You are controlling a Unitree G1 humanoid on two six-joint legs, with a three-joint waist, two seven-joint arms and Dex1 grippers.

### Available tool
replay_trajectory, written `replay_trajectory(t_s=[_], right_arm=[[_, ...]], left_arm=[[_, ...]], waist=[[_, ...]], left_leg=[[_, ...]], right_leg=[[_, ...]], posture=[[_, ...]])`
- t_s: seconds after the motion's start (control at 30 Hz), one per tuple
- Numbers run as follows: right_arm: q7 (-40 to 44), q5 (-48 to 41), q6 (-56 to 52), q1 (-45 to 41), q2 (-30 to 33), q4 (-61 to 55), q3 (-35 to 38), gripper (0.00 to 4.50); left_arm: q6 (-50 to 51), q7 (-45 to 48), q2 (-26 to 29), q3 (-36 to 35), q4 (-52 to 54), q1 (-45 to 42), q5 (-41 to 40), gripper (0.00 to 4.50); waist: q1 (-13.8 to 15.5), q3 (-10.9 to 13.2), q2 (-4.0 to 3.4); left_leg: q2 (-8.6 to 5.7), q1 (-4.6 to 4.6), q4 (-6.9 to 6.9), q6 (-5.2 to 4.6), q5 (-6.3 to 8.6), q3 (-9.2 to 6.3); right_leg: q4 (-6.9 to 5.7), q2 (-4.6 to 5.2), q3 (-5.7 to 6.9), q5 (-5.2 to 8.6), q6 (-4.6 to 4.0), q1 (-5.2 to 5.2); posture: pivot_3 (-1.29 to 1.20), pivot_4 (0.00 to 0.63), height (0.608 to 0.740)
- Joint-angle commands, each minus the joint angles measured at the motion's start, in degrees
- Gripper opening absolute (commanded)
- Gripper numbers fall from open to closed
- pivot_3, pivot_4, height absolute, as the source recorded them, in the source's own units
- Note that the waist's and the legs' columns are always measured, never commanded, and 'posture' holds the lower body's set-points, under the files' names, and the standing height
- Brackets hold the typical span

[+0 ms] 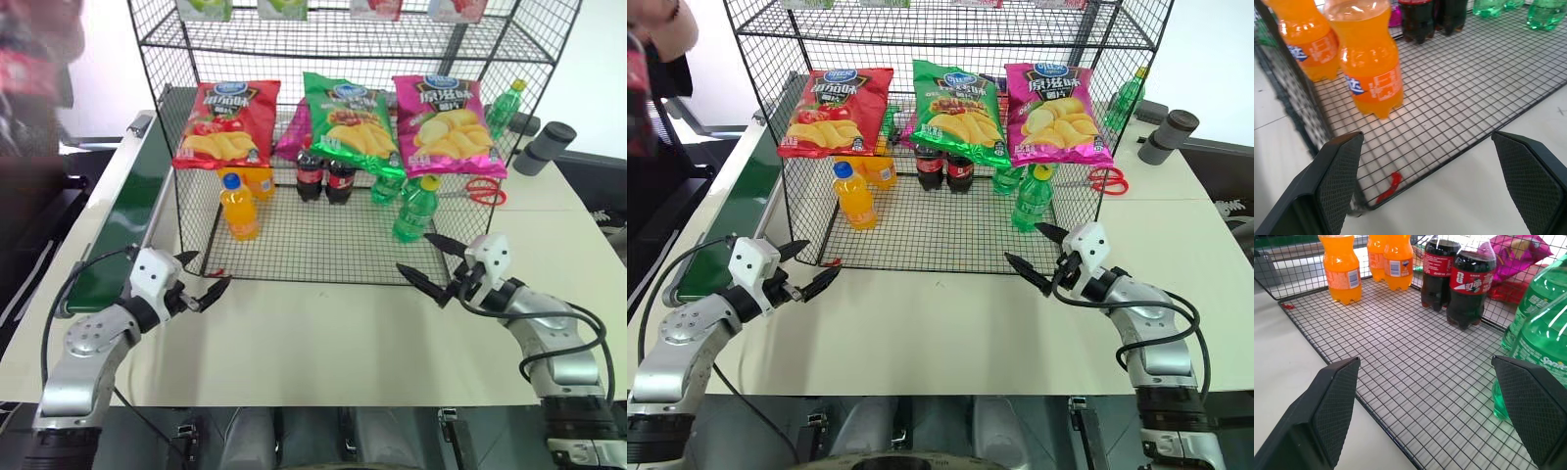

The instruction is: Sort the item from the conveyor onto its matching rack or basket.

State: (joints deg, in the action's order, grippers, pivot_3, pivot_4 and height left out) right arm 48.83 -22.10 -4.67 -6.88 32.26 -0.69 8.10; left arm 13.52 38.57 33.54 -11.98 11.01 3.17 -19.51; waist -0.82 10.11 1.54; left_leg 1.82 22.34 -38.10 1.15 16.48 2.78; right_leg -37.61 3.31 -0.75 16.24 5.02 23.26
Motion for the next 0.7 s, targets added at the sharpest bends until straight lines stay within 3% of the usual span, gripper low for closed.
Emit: replay_trajectory(t_s=[0.03,0.3,0.47,0.7], right_arm=[[0.1,-0.2,0.5,-1.0,-0.4,-0.7,0.1,4.48],[0.1,0.0,0.2,-2.3,-1.4,-0.4,-1.5,4.48],[0.2,0.0,-0.3,-3.6,-2.5,-0.1,-2.8,4.48],[0.2,-0.4,-1.4,-4.6,-3.5,-0.4,-3.4,4.48]], left_arm=[[0.3,-0.5,-0.1,-3.1,2.8,1.3,-2.1,4.50],[2.8,-6.0,-1.5,-13.0,3.5,2.3,-7.3,4.50],[-2.3,-22.0,-5.2,-19.3,-5.4,-4.6,-0.5,4.50],[-4.1,-28.1,-8.6,-22.0,-8.5,-6.8,-0.8,4.50]], waist=[[0.0,0.0,0.00],[0.0,0.0,0.00],[0.1,0.0,0.01],[0.1,0.0,0.06]], left_leg=[[0.00,0.00,0.00,0.00,0.00,0.00],[0.01,0.00,0.00,0.00,0.00,-0.01],[-0.01,-0.02,-0.05,0.00,0.00,-0.02],[-0.02,0.01,-0.06,-0.02,0.01,0.00]], right_leg=[[0.00,0.00,0.00,0.00,0.00,0.00],[-0.01,0.03,0.01,0.00,0.00,0.00],[-0.07,0.01,0.03,0.00,0.00,0.00],[-0.05,0.05,0.03,-0.01,0.01,0.00]], posture=[[0.00,0.150,0.740],[0.00,0.150,0.740],[0.00,0.150,0.740],[0.00,0.150,0.740]])
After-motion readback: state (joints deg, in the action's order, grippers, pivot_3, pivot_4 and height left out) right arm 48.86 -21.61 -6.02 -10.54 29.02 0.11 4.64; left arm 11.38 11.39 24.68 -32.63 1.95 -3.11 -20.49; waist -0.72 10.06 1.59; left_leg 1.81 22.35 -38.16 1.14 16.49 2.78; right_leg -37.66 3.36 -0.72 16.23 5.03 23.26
